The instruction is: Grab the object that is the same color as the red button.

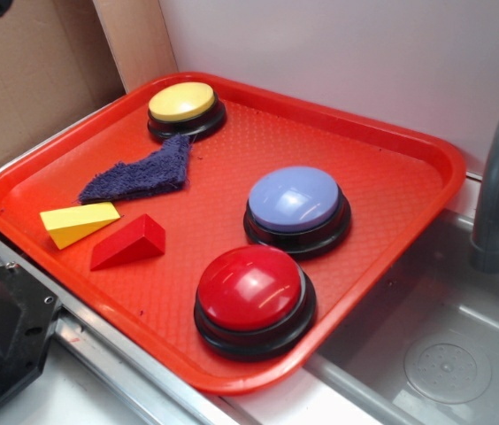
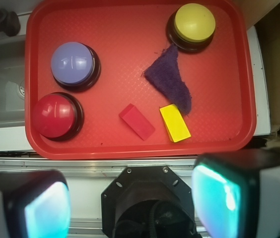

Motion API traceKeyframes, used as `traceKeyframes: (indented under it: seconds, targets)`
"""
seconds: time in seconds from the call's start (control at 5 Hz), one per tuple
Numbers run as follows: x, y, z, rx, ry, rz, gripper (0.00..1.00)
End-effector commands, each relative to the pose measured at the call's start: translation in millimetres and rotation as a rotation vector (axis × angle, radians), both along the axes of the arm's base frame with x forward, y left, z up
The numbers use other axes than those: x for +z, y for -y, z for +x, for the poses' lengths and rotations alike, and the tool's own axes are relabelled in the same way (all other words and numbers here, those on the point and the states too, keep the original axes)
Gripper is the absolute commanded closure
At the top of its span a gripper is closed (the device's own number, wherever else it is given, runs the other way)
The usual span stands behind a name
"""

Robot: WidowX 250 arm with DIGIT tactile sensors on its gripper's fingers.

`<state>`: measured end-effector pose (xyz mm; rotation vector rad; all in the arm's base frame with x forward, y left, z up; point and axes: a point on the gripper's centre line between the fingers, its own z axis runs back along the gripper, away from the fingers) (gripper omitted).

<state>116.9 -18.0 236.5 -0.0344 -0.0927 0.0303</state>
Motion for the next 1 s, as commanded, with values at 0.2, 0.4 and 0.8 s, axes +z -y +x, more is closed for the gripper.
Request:
traceKeyframes:
  seconds: [0.2,0.4,0.8]
  targets:
    - [-11.1,-3.8,7.8,-0.057,0.007,0.051,0.0]
    - [-30.2,-5.1,16.1,-0.132,0.01,0.098,0.0]
    - [-83.4,-7.4,31.2,-0.344,0.037,0.143,0.0]
